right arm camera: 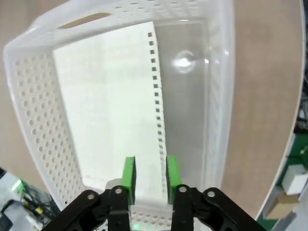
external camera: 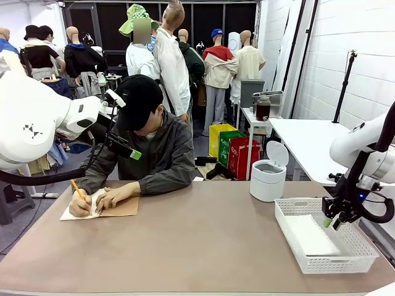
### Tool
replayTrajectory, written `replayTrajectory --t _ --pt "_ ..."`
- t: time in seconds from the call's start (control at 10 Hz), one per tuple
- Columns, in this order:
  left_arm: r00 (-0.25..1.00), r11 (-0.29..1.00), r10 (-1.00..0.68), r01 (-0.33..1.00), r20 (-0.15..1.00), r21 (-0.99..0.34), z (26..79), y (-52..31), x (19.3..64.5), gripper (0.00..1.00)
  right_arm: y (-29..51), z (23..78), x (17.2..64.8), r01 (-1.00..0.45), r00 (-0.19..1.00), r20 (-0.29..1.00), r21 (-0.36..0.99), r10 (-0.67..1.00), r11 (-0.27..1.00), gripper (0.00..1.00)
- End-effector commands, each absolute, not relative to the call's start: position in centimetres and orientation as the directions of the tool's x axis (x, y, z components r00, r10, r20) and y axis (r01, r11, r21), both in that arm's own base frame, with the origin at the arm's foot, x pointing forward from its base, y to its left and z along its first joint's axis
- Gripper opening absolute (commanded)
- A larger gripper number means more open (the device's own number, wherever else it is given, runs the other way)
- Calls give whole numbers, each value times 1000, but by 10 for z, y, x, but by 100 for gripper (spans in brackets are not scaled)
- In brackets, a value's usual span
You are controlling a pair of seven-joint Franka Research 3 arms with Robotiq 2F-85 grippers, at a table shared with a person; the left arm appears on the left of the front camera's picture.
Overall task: Sort the paper based on its condition.
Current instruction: If a person hands you a paper, place it in the Organizing basket , and if it's crumpled, put it in the Trash can.
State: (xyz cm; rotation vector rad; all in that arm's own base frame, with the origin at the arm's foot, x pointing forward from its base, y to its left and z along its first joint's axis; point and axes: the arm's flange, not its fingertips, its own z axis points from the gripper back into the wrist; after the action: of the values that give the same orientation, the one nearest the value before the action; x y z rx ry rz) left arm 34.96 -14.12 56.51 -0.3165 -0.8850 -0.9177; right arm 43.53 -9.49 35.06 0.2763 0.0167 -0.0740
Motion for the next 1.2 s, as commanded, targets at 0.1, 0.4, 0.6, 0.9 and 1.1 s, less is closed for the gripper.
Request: replayTrajectory --t 0.1,0.4,0.6,0.9,1.1 --pt "308 595 -550 797 777 105 564 -141 350 100 -76 362 429 150 988 -53 142 -144 978 100" --pt "308 595 -550 797 777 105 564 -141 350 100 -65 373 428 183 982 -52 79 -179 980 100" --pt "308 595 -550 797 777 105 564 -141 350 100 -60 380 428 170 985 -12 77 -169 982 100" --pt "308 595 -550 797 777 105 564 -141 350 100 -66 381 436 159 987 -24 111 -157 981 100" --pt "308 595 -550 797 777 105 564 -141 350 100 -66 381 436 159 987 -24 111 -157 981 100"
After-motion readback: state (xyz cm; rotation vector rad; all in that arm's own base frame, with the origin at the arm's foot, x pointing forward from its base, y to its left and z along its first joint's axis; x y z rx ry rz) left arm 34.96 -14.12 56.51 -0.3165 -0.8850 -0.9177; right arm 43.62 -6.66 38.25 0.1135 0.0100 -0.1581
